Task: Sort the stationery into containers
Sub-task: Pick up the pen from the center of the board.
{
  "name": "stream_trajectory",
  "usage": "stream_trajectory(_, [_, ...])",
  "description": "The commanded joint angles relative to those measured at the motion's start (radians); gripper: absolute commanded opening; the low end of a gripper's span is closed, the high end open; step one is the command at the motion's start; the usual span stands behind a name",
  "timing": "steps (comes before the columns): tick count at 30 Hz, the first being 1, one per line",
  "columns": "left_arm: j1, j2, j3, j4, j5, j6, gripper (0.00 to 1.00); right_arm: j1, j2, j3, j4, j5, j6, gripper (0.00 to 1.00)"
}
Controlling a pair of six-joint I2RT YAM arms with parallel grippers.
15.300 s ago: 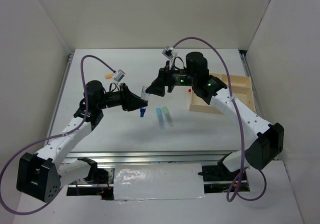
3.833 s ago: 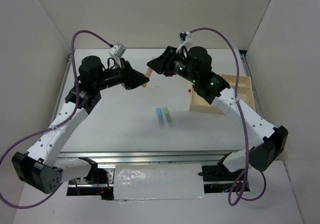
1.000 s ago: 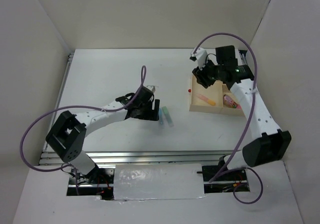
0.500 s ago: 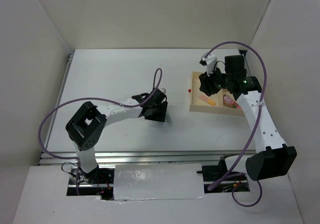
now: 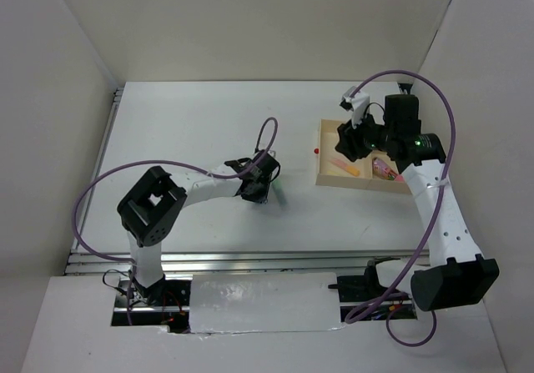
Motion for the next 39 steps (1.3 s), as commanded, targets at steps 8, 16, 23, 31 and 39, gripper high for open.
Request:
stream_trajectory(8, [0.214, -0.256, -0.09, 0.07, 0.425, 0.228, 0.0, 0.178, -0.131, -0.069, 0.011, -0.019, -0.271, 0.53])
stream_trajectory(16, [0.27, -0.325, -0.029, 0.044, 1.073, 0.162, 0.0, 0.562, -0.248, -0.15, 0.045, -0.021, -0.518, 0.53])
stream_trajectory(23, [0.236, -0.396, -0.07, 0.067, 1.189, 0.138, 0.0, 0.854, -0.15, -0.19, 0.027, 0.145, -0.754, 0.54])
stream_trajectory(31, [0.227, -0.47, -0.099, 0.017, 1.228, 0.167, 0.01, 0.901, -0.053, -0.216, 0.044, 0.191, -0.86, 0.54])
stream_trajectory(39, [0.228, -0.493, -0.139, 0.023, 1.236, 0.151, 0.0, 0.866, -0.05, -0.16, 0.018, 0.173, -0.875, 0.54])
